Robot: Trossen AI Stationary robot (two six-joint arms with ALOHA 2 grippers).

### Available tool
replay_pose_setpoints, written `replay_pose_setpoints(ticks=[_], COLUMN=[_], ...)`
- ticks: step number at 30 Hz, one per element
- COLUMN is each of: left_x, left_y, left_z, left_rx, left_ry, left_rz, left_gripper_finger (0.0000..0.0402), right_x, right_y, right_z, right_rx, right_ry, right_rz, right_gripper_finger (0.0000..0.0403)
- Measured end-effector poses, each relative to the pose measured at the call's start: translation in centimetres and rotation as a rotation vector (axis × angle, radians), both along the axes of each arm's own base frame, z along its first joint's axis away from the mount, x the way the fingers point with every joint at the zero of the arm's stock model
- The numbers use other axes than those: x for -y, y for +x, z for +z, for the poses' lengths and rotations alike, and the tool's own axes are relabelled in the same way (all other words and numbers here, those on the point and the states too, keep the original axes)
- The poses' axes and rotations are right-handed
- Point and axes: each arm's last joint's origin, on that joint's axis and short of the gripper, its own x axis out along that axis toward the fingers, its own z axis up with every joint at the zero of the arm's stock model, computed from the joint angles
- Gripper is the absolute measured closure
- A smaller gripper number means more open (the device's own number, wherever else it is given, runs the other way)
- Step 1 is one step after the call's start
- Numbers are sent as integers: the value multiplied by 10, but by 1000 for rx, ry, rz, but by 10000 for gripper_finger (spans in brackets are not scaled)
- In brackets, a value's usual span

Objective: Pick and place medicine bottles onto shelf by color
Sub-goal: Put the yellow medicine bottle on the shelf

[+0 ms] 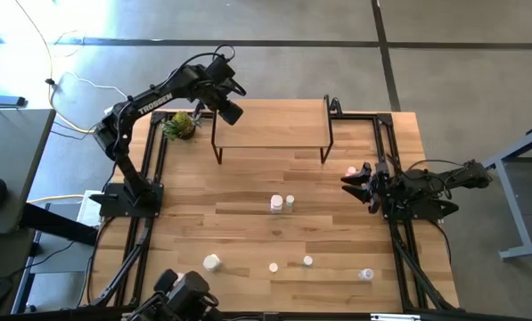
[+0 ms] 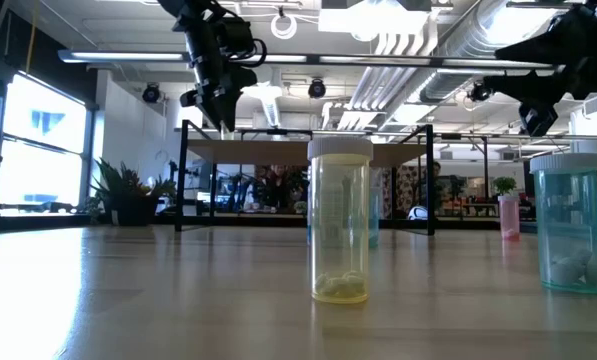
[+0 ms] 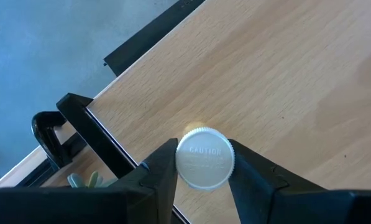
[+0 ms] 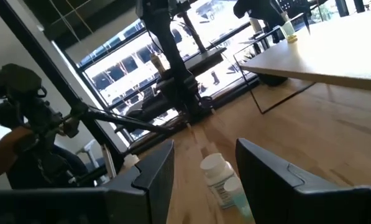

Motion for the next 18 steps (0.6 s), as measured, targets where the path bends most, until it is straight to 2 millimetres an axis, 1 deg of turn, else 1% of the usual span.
replay_pose_setpoints(ticks=[4,8,12,18], left_x=[0,-1,-1,4], left_y=[0,1,1,-4], left_z=[-1,-1,0,12], left_rx=[-12,-10,-5,18], left_ry=[3,13,18,45], left_rz=[-25,-34,-34,-32], left_gripper_finger=[265,250,240,239], right_x=[0,0,1,2], right_y=[0,-1,-3,-5], right_z=[2,9,18,24], right_rx=[19,96,192,263], right_ry=[6,29,151,202], right_rz=[0,-1,5,-15], right_gripper_finger=[240,240,240,240])
